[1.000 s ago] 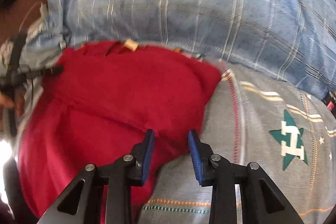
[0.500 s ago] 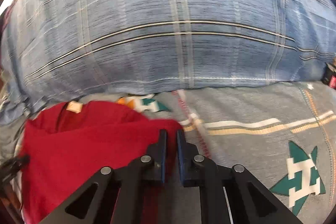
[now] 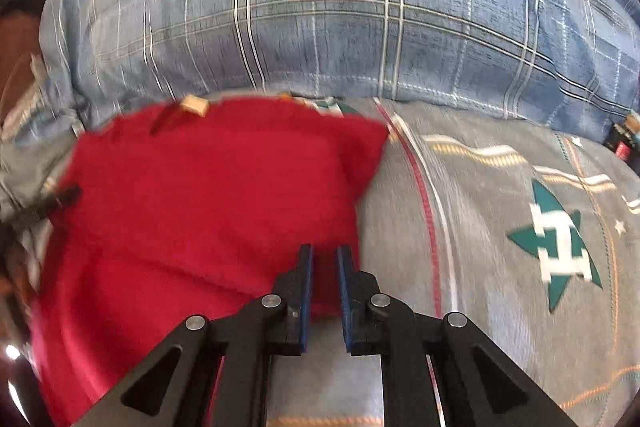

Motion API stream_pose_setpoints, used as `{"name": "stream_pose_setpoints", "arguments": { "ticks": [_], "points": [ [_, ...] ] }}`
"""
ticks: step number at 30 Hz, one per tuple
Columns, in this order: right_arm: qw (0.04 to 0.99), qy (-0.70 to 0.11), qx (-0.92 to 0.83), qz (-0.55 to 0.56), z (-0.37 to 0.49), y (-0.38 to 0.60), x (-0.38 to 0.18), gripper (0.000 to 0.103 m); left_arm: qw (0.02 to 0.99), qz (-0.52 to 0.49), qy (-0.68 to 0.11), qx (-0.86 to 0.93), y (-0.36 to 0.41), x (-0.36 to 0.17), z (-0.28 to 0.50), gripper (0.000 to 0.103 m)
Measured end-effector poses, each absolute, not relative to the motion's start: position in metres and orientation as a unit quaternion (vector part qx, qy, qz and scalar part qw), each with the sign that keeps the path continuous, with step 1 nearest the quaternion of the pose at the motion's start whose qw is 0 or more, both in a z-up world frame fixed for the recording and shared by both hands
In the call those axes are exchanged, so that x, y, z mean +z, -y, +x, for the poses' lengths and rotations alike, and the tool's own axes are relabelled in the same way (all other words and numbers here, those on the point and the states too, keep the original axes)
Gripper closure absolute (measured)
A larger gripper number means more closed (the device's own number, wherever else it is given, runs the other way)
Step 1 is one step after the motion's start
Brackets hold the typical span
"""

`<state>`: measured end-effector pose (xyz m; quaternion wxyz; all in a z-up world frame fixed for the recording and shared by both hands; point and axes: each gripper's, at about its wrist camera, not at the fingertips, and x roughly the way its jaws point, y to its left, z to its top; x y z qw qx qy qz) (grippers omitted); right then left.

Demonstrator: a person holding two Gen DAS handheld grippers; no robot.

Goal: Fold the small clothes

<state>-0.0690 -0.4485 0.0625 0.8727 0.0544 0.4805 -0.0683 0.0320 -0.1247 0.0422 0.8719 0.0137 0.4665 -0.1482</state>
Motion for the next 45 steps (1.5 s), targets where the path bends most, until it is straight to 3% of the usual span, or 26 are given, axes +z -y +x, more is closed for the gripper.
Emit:
{"name": "stream_pose_setpoints", "arguments": {
  "ticks": [3, 5, 7, 15, 20, 32, 35, 36, 37, 38, 40, 41, 45],
  "points": [
    [0.873, -0.478, -0.072, 0.062, -0.084, 0.455, 0.072, 0.094, 0.873, 0.029, -0.464, -0.145, 0.125, 0.048, 0.024, 0.06],
    [0.877, -0.466, -0.073, 0.09, -0.093, 0.461, 0.083, 0.082, 0.875, 0.031, -0.461, -0.142, 0.123, 0.052, 0.019, 0.06],
    [0.881, -0.454, -0.072, 0.113, -0.103, 0.463, 0.091, 0.044, 0.877, 0.027, -0.459, -0.141, 0.121, 0.057, 0.012, 0.06],
    [0.881, -0.449, -0.034, 0.142, -0.157, 0.44, 0.102, 0.042, 0.872, 0.015, -0.459, -0.171, 0.108, 0.073, -0.032, 0.06],
    [0.875, -0.463, -0.002, 0.143, -0.203, 0.429, 0.102, 0.029, 0.86, 0.023, -0.47, -0.197, 0.086, 0.077, -0.083, 0.06],
    [0.853, -0.499, 0.029, 0.15, -0.269, 0.405, 0.068, 0.027, 0.815, -0.028, -0.541, -0.205, 0.048, 0.038, -0.181, 0.06],
    [0.85, -0.503, 0.042, 0.151, -0.27, 0.397, 0.059, 0.028, 0.828, 0.002, -0.529, -0.188, 0.058, 0.033, -0.193, 0.06],
    [0.85, -0.504, 0.043, 0.15, -0.27, 0.395, 0.056, 0.036, 0.829, 0.005, -0.526, -0.187, 0.06, 0.033, -0.194, 0.06],
    [0.849, -0.506, 0.044, 0.147, -0.269, 0.392, 0.052, 0.052, 0.831, 0.006, -0.525, -0.185, 0.061, 0.032, -0.194, 0.06],
    [0.851, -0.505, 0.039, 0.137, -0.268, 0.388, 0.05, 0.058, 0.831, 0.003, -0.524, -0.184, 0.062, 0.032, -0.193, 0.06],
    [0.858, -0.502, 0.037, 0.104, -0.268, 0.381, 0.051, 0.091, 0.831, -0.003, -0.524, -0.185, 0.06, 0.031, -0.19, 0.064],
    [0.855, -0.508, 0.047, 0.093, -0.266, 0.377, 0.052, 0.092, 0.83, -0.003, -0.526, -0.186, 0.059, 0.032, -0.189, 0.07],
    [0.848, -0.504, 0.103, 0.126, -0.279, 0.371, 0.074, 0.094, 0.822, -0.018, -0.53, -0.205, 0.044, 0.044, -0.195, 0.07]
  ]
}}
